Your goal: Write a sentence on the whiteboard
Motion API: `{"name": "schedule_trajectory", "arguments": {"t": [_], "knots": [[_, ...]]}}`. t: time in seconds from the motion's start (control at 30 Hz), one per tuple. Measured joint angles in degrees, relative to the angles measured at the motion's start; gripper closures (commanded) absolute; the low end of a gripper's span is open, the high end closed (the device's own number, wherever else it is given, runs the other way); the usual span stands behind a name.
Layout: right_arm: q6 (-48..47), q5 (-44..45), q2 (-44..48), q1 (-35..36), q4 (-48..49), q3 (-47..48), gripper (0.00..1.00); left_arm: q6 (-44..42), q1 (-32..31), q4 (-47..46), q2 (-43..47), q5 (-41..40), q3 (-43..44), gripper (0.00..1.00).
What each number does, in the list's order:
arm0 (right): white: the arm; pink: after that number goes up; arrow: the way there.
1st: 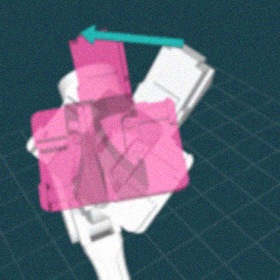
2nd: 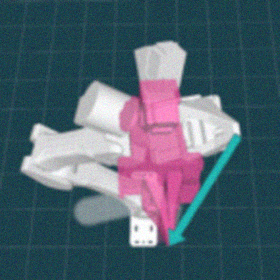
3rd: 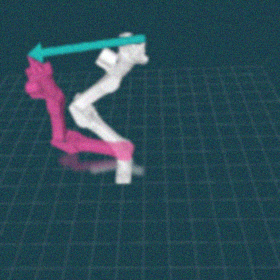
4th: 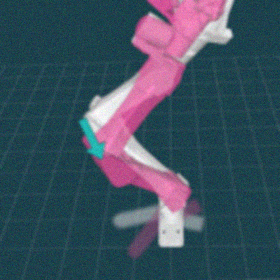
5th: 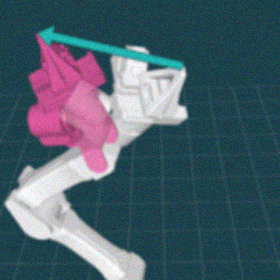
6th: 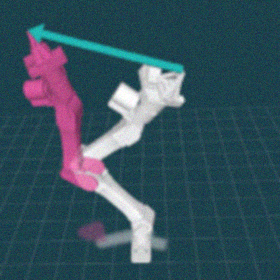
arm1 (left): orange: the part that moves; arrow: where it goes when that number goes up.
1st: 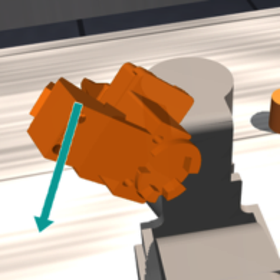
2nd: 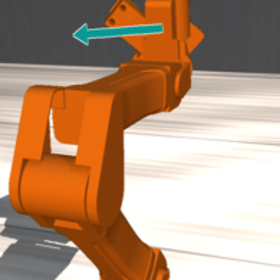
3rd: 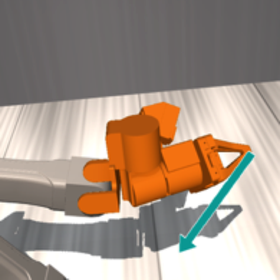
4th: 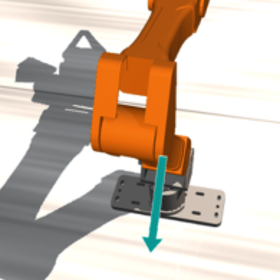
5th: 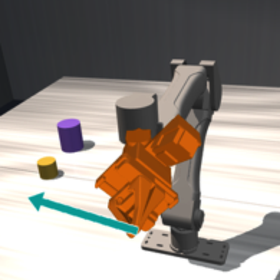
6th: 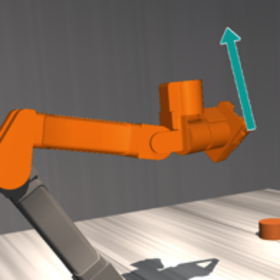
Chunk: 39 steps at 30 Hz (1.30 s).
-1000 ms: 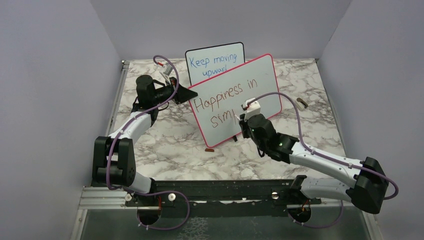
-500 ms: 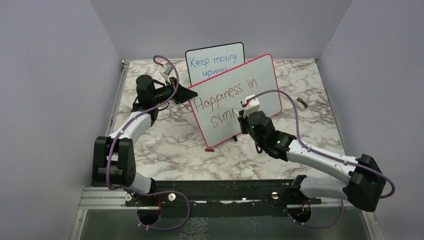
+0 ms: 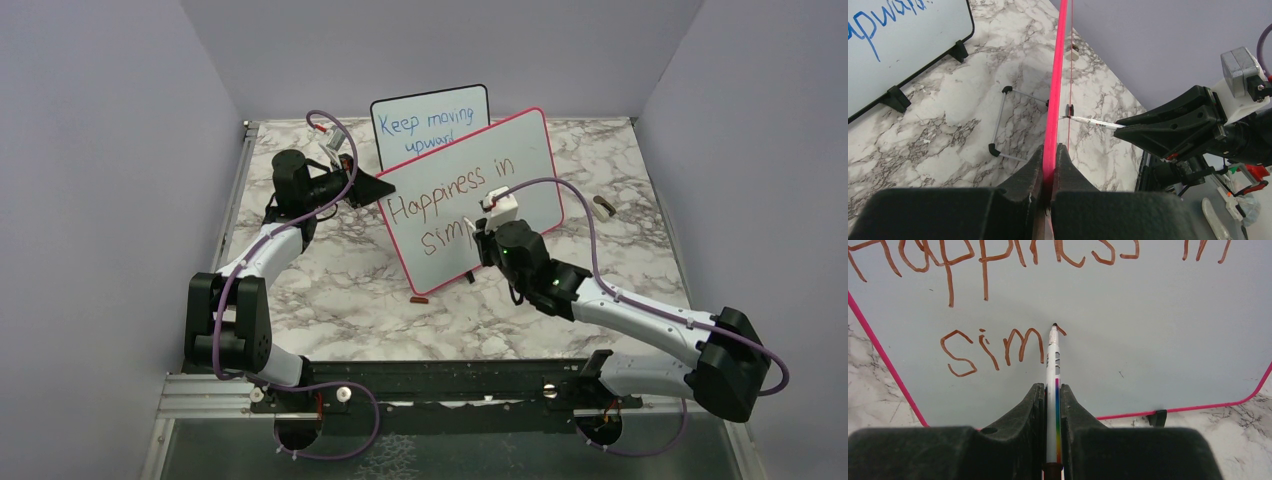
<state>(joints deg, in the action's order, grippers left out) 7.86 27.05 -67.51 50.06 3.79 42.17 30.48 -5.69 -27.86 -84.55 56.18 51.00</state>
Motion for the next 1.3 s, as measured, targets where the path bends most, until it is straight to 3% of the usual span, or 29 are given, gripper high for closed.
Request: {"name": "schedule_trajectory", "arguments": {"t": [1.3], "knots": [[3.74, 0.04, 2.6, -2.19, -4.33, -2.69, 0.99, -0.13, -0.07, 0.24, 0.0, -0.07, 0.13, 1.0]]}}
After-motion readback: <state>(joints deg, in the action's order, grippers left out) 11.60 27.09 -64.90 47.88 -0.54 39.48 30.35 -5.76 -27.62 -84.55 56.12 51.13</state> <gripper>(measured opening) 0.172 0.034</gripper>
